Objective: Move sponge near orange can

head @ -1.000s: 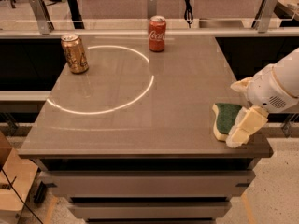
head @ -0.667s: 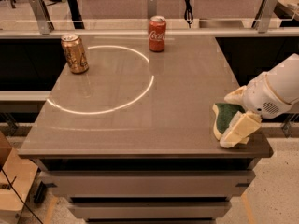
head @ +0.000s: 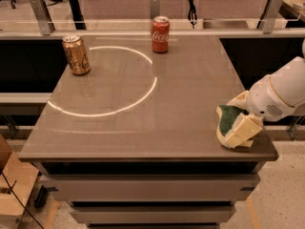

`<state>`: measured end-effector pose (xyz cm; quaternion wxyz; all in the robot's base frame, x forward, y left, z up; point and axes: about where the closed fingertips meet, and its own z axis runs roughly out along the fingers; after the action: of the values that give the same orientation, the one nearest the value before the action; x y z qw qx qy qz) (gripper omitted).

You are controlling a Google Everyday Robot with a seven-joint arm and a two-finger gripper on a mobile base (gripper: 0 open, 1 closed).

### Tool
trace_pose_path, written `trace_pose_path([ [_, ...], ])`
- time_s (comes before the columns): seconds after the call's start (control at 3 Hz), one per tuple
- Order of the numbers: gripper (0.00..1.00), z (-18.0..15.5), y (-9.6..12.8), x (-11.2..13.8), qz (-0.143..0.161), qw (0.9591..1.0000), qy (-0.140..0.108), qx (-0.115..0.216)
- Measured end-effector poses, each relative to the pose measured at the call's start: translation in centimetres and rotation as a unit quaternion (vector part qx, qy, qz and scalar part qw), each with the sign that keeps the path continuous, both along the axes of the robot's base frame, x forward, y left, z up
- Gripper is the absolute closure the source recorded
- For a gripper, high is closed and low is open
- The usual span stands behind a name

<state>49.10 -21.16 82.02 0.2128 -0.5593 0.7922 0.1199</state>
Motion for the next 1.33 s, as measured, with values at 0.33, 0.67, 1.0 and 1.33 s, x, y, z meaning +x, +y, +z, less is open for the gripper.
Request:
trace_pose_path([
  [0.33,0.88,0.1,0.0,0.0,0.000,1.0000,0.000,0.000],
  [0.67,1.00,3.1,1.0,2.3,0.006,0.9989,-0.042,0.021],
  [1.0,1.00,7.1,2.6,6.1,0.001,0.9927,-0.107,0.056],
  [1.33,1.00,7.9,2.6,6.6,-0.003,0.9911,-0.119,0.058],
])
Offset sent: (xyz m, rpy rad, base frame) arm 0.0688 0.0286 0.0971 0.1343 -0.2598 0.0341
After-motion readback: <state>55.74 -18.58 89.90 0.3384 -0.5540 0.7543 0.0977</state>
